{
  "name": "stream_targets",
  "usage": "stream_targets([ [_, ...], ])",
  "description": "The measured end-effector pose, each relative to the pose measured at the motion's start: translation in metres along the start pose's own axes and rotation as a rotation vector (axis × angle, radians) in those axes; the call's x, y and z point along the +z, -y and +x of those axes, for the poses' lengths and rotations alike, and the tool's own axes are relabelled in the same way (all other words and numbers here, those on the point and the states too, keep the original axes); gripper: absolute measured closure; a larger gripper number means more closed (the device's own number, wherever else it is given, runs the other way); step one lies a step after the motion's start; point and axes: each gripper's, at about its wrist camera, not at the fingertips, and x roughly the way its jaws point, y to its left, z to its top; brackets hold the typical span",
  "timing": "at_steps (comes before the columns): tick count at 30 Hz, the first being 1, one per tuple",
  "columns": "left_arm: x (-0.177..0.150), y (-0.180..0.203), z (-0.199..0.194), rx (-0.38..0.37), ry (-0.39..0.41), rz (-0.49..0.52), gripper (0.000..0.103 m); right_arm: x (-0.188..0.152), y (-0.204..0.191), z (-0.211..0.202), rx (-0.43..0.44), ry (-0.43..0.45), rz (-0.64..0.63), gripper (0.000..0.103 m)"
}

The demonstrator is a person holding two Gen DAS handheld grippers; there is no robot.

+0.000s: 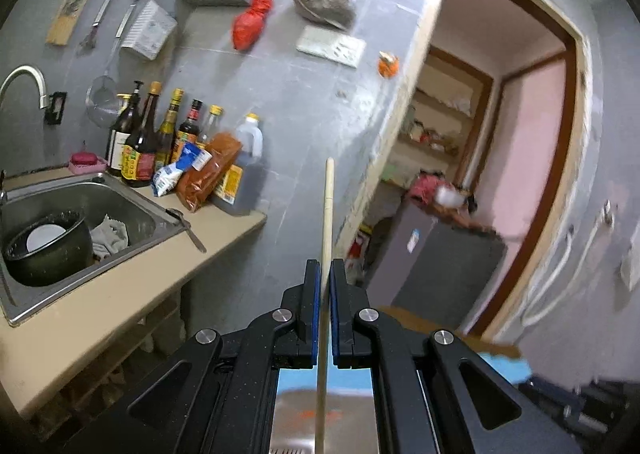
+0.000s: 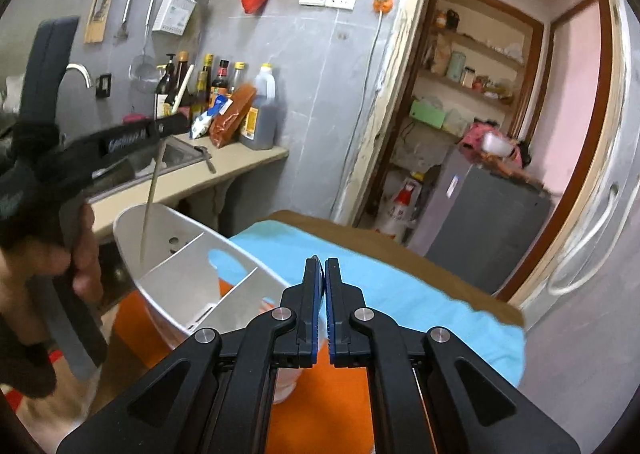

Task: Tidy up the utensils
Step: 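Carry the chopstick into the white caddy with the left tool while the right tool drops the spoon in, then withdraw both open tools from the caddy back over the utensils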

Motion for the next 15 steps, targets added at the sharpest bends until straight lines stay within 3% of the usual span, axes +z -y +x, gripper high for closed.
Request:
stream_targets([
  [2, -0.006, 0.001, -0.001, -0.015, -0.034, 0.03, 0.096, -0.003, 0.006, -0.001, 0.036, 0.005, 0.066, 0.097],
  [7, -0.012, 0.003, -0.012, -0.049, -0.114, 0.023, 0.059, -0.011, 0.035, -0.014, 0.096, 0.027, 0.261, 0.082],
  [8, -0.011, 0.004, -0.015, -0.051, -0.121, 0.017, 0.056, -0.011, 0.041, -0.017, 0.097, 0.031, 0.287, 0.08],
  [10, -0.008, 0.014, -0.024, -0.046, -0.122, 0.019, 0.041, -0.014, 0.056, -0.027, 0.077, 0.041, 0.349, 0.07],
  [11, -0.006, 0.018, -0.029, -0.037, -0.11, 0.025, 0.035, -0.014, 0.061, -0.031, 0.066, 0.051, 0.369, 0.059],
  [12, -0.005, 0.026, -0.035, -0.024, -0.088, 0.037, 0.022, -0.016, 0.069, -0.038, 0.049, 0.069, 0.394, 0.049],
  [13, -0.003, 0.033, -0.041, -0.014, -0.066, 0.051, 0.011, -0.019, 0.077, -0.046, 0.033, 0.084, 0.41, 0.046],
  [15, -0.002, 0.053, -0.053, 0.012, -0.013, 0.095, 0.001, -0.023, 0.089, -0.058, 0.008, 0.103, 0.426, 0.033],
])
